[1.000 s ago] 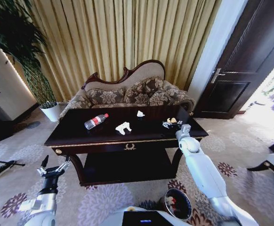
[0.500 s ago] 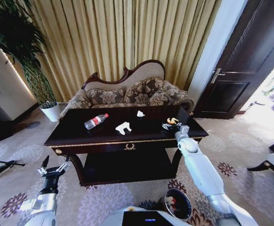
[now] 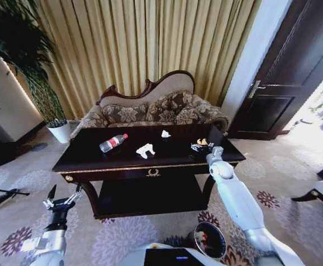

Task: Move to the front of the table and place the trash on the table into the trash bin.

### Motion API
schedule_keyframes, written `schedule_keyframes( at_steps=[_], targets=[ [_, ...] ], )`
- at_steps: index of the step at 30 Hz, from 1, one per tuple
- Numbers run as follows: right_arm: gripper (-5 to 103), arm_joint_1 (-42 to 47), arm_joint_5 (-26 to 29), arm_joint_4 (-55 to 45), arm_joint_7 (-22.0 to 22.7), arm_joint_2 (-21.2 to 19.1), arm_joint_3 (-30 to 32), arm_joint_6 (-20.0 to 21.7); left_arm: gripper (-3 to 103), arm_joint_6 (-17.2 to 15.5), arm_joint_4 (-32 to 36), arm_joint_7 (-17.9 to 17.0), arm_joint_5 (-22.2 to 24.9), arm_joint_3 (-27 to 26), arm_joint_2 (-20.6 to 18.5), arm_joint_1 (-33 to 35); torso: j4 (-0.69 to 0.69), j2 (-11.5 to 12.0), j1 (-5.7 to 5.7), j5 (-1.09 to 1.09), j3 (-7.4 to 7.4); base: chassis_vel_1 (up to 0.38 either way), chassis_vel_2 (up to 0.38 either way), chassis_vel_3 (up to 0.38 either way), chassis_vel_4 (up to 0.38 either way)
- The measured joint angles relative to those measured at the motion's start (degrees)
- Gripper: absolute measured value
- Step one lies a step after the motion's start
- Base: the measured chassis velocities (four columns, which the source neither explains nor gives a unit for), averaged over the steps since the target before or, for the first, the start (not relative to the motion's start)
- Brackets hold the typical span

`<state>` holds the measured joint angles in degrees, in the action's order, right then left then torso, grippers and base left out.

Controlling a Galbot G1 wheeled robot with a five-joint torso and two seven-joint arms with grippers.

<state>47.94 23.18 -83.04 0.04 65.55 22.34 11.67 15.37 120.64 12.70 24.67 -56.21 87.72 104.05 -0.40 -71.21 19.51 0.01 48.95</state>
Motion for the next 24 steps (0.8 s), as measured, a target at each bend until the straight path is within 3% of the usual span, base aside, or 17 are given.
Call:
schedule_keyframes(
  at_steps=[10, 15, 17, 19, 20, 24],
  targets=[
    [102, 0.1, -0.4, 0.3, 0.0, 0.5, 0.0, 0.1, 100, 0.0, 0.2, 0.0, 0.0, 0.0, -0.1, -0.3, 0.00, 0.0, 0.00, 0.00, 0.00, 0.000, 0.000, 0.000, 0.000],
    [95, 0.1, -0.4, 0.7, 0.0, 0.2, 0.3, 0.1, 100, 0.0, 0.2, 0.0, 0.0, 0.0, 0.4, -0.2, 0.00, 0.0, 0.00, 0.00, 0.00, 0.000, 0.000, 0.000, 0.000],
    [87, 0.1, -0.3, 0.7, 0.1, 0.1, 0.4, 0.1, 100, 0.0, 0.2, 0.1, 0.0, 0.0, 0.6, -0.1, 0.00, 0.0, 0.00, 0.00, 0.00, 0.000, 0.000, 0.000, 0.000],
    [87, 0.2, -0.3, 0.7, 0.1, 0.1, 0.4, 0.1, 100, 0.1, 0.2, 0.1, -0.1, 0.1, 0.6, -0.1, 0.00, 0.0, 0.00, 0.00, 0.00, 0.000, 0.000, 0.000, 0.000],
    [79, 0.3, -0.6, 0.7, 0.1, 0.1, 0.4, 0.0, 100, 0.1, 0.4, 0.2, -0.1, 0.1, 0.6, -0.1, 0.00, 0.0, 0.00, 0.00, 0.00, 0.000, 0.000, 0.000, 0.000],
    [78, 0.5, -1.0, 0.7, 0.1, 0.3, 0.5, -0.1, 100, 0.2, 0.7, 0.3, -0.1, 0.1, 0.8, 0.0, 0.00, 0.0, 0.00, 0.00, 0.00, 0.000, 0.000, 0.000, 0.000]
  ],
)
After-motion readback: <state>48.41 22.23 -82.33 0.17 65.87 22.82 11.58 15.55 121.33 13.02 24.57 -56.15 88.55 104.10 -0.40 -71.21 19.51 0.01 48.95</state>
